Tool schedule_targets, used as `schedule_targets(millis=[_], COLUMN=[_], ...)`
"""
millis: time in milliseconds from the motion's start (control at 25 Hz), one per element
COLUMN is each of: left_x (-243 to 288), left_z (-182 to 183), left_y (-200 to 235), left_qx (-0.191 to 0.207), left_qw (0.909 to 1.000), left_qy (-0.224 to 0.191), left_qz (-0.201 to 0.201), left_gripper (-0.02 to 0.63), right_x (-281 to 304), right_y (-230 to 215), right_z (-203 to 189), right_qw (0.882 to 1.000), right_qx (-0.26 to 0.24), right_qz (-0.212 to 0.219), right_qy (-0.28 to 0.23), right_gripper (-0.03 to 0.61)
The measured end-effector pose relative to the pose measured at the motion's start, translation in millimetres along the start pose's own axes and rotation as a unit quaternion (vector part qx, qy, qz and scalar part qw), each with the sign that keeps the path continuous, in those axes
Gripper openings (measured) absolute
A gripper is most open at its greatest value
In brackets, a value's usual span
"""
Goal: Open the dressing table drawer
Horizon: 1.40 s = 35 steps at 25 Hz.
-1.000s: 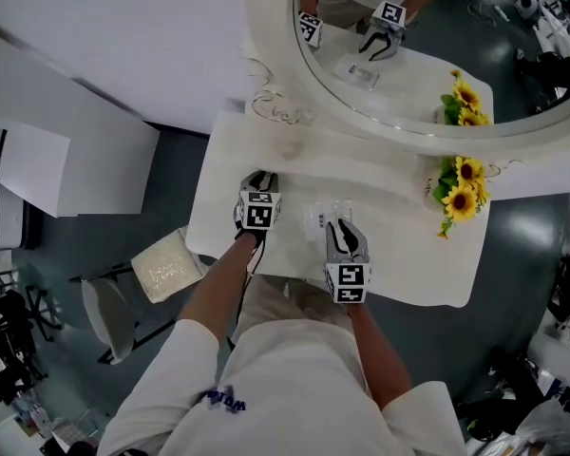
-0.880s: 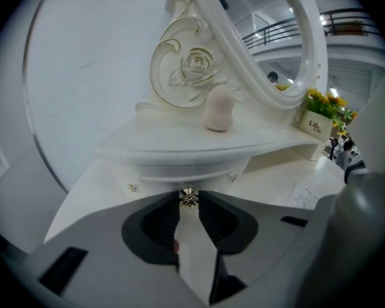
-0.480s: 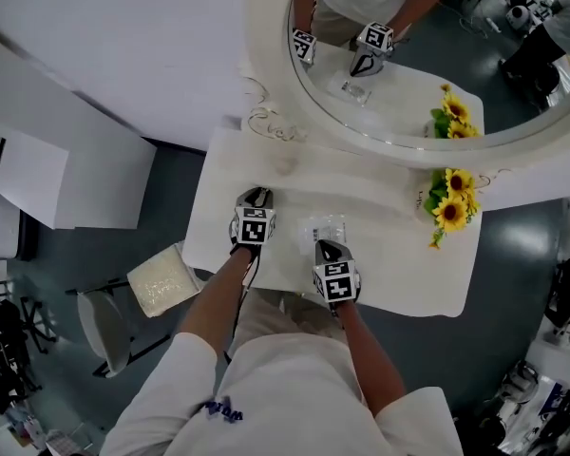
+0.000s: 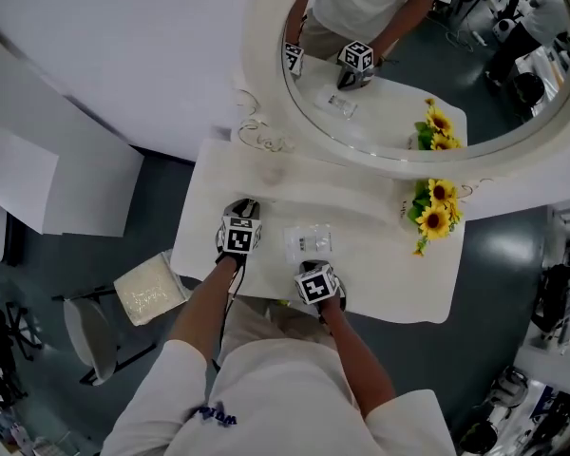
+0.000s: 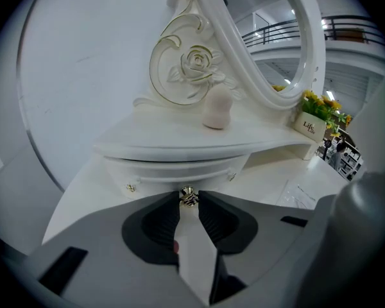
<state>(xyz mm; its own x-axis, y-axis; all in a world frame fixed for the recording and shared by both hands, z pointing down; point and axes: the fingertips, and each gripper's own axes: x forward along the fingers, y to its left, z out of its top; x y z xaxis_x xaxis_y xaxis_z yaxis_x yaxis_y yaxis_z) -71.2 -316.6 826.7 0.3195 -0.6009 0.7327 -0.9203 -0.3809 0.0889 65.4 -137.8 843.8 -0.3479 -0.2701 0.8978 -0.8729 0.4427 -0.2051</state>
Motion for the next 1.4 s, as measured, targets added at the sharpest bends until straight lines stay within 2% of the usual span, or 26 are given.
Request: schedule_targets(millis=[360,720,880,1120,1400], left_x=[-4.4,-7.7,-11.8,-13.3,-17.7], left_z=[-1.3,-3.0,-4.7,-10.7,-15.6], left_y=[-4.4,-1.9,1.3,-3.0,-5.7], left_qx=[-0.004,-0.002,-0.006,0.0,0.004], left_qw=[0.9999,0.9999,0.9999,0.9995,0.9991], left_qy=[-0.007,-0.001,-0.003,0.015,0.022], left_qz=[-0.007,-0.012,-0.013,-0.026,-0.037], left_gripper=[0.097,0.097,0.097,0.096,0.095], right_x=[0.2,1.3,0.4,7.4,6.8], right_y=[-1.7,0.3,-5.0,-1.6,-1.9], right_z=[0.8,1.7,-4.4,2.9,2.0], right_qw=[0.999,0.999,0.996,0.994,0.992], right_qx=[-0.027,0.007,0.025,-0.015,-0.024], right_qz=[-0.014,0.001,-0.003,0.013,0.01], right_qy=[0.041,0.045,0.081,0.109,0.123], right_gripper=[0.009,0.009,0.009,0.011,0.011])
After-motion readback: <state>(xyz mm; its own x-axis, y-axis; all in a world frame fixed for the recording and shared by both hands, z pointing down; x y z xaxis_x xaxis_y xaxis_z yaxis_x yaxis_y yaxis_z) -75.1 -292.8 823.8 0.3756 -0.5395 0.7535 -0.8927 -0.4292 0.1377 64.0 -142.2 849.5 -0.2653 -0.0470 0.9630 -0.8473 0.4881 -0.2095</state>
